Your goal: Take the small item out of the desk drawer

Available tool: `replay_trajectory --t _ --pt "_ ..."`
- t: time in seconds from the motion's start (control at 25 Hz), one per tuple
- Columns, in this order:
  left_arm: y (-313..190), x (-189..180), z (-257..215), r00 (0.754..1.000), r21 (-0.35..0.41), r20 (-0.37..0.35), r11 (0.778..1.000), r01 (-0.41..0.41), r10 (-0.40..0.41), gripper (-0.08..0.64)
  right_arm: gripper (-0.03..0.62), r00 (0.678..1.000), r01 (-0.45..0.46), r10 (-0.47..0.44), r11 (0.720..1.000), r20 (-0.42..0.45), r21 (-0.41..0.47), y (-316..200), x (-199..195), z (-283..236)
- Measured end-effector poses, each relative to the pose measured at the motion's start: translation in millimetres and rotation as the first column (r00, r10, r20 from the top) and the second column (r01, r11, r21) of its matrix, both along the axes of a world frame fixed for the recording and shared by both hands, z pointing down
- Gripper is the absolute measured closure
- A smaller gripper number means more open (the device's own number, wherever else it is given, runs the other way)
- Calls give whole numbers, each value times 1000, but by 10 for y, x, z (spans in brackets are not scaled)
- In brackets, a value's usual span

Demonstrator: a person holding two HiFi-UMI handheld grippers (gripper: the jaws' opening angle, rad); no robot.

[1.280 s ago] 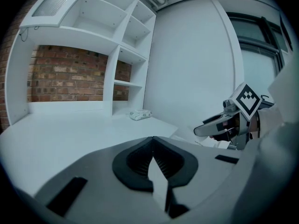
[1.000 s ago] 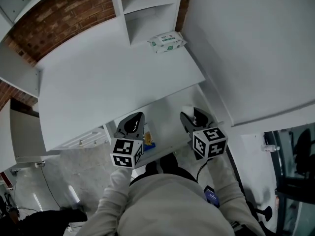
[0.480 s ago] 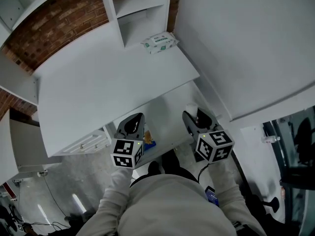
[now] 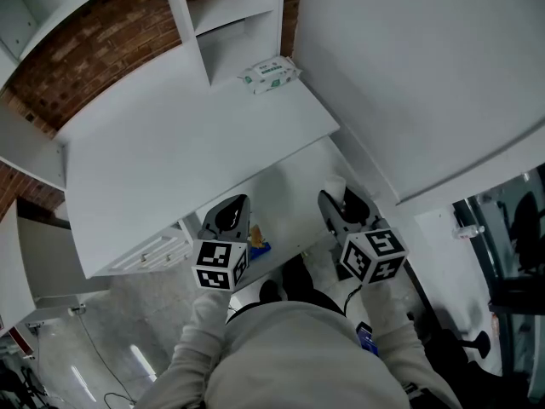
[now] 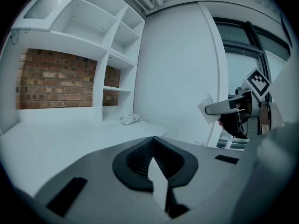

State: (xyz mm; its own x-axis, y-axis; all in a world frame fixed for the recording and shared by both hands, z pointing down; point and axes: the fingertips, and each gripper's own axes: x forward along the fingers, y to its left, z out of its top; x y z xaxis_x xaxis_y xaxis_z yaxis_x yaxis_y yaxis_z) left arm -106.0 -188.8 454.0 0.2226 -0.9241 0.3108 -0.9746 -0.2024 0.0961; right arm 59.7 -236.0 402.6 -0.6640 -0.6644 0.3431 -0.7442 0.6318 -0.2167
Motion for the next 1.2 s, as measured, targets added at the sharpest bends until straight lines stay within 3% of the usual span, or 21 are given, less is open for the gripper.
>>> replay_trajectory --t 1.2 --pt "-58 71 -85 1000 23 5 1000 -19 19 541 397 993 -109 108 994 48 23 -7 236 -62"
